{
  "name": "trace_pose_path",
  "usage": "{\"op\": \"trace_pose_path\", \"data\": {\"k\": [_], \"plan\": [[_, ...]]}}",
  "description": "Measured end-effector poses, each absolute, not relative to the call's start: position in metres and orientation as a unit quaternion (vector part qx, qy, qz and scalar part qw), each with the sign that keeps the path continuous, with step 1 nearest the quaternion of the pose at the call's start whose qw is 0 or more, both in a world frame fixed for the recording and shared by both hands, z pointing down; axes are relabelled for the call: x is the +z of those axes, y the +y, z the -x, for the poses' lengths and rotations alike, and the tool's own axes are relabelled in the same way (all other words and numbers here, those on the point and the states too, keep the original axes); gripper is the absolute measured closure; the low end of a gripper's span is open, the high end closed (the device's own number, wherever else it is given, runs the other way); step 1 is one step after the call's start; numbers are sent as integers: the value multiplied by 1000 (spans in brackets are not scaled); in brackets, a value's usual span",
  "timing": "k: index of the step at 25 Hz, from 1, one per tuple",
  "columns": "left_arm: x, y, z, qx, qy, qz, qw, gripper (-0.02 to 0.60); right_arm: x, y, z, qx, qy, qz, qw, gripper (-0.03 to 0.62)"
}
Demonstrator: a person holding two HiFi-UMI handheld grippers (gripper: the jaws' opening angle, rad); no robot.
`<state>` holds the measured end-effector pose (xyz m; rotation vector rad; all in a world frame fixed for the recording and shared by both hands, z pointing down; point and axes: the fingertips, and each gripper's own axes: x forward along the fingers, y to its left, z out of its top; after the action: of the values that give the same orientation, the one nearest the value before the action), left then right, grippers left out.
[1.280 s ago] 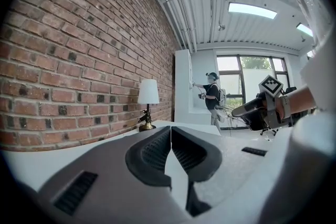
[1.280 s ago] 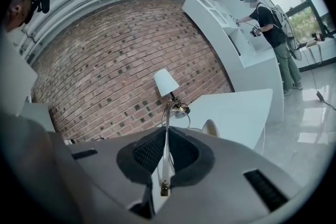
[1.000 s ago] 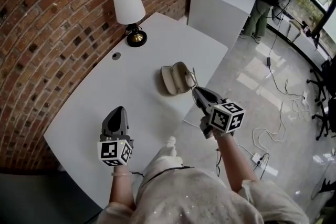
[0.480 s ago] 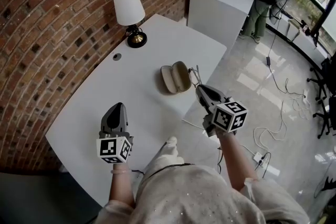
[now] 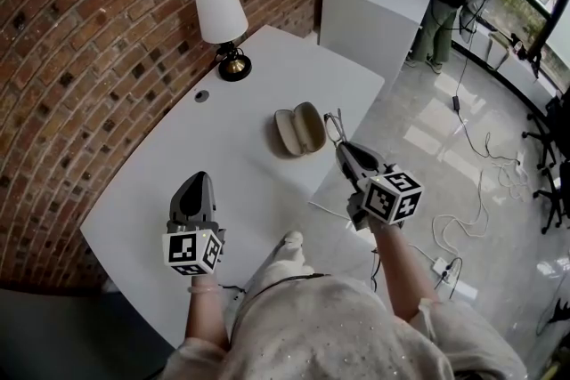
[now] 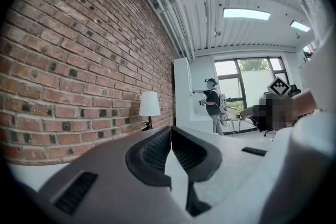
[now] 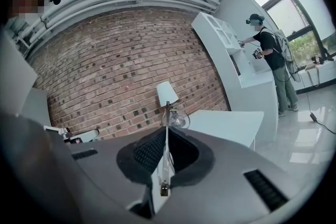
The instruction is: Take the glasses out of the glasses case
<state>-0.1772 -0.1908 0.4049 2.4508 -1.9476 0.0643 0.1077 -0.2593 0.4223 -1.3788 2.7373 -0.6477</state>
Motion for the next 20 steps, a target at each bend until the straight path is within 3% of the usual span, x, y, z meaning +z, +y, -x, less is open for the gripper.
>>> {"op": "trace_pose_path", "data": {"k": [20], "plan": [[392, -186, 185, 17, -627, -778, -11, 575, 412, -255, -108, -173, 878, 446, 3, 576]]}}
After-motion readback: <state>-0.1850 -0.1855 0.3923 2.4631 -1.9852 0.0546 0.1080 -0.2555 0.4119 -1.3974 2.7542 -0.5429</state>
